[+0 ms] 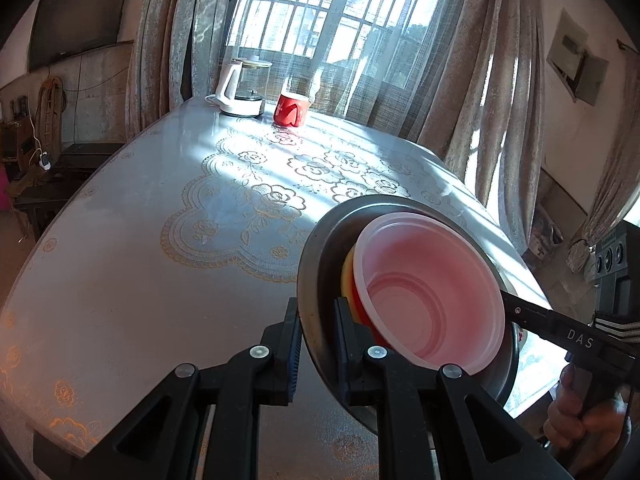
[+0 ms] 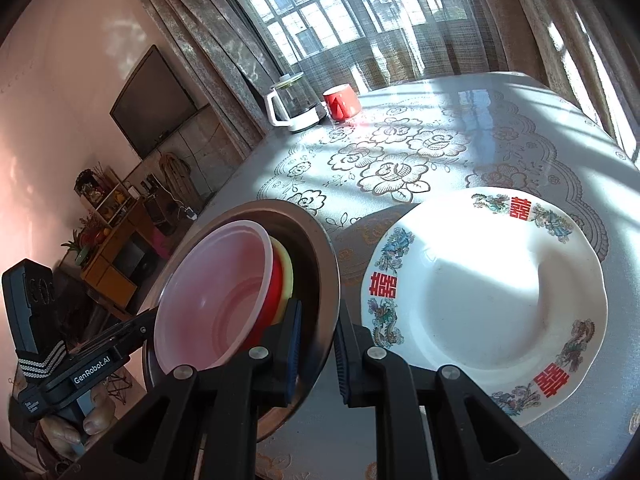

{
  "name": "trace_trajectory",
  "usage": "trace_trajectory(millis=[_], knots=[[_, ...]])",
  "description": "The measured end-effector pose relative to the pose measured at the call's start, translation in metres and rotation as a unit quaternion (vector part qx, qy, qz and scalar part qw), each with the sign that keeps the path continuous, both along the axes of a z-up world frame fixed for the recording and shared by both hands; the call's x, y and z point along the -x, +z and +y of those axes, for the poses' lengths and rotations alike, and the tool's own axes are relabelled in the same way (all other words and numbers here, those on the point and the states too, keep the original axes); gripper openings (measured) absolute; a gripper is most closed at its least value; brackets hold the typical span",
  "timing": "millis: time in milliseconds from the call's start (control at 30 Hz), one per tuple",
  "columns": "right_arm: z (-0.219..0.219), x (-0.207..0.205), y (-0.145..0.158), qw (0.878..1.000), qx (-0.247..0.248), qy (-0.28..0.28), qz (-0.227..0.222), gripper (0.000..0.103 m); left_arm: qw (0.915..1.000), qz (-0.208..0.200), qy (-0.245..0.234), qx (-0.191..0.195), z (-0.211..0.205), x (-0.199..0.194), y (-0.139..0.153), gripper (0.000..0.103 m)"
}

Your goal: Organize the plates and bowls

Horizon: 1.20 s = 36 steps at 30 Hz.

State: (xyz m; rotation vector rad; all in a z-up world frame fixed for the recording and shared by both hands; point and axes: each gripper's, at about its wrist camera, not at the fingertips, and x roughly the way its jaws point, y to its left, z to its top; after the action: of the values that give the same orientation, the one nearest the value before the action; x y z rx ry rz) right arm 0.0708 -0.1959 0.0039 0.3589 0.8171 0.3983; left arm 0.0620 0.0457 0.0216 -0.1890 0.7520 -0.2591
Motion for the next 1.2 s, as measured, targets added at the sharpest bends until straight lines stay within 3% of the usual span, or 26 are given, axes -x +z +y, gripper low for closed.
trace_trajectory(millis=[767,1200], knots=[[-0.084,0.016,0.011,0.994,-0.013,-0.112,-0.01,0.017,0.9948,-0.011,-0.101,-0.01,-0.091,-0.039,0.019,0.014],[-0.125,0.01,-0.003,0.985,-0.019,-0.171,0.009,0.017,0.9903,0.022,-0.137,-0.01,-0.141,-0.066,0.002,0.015]])
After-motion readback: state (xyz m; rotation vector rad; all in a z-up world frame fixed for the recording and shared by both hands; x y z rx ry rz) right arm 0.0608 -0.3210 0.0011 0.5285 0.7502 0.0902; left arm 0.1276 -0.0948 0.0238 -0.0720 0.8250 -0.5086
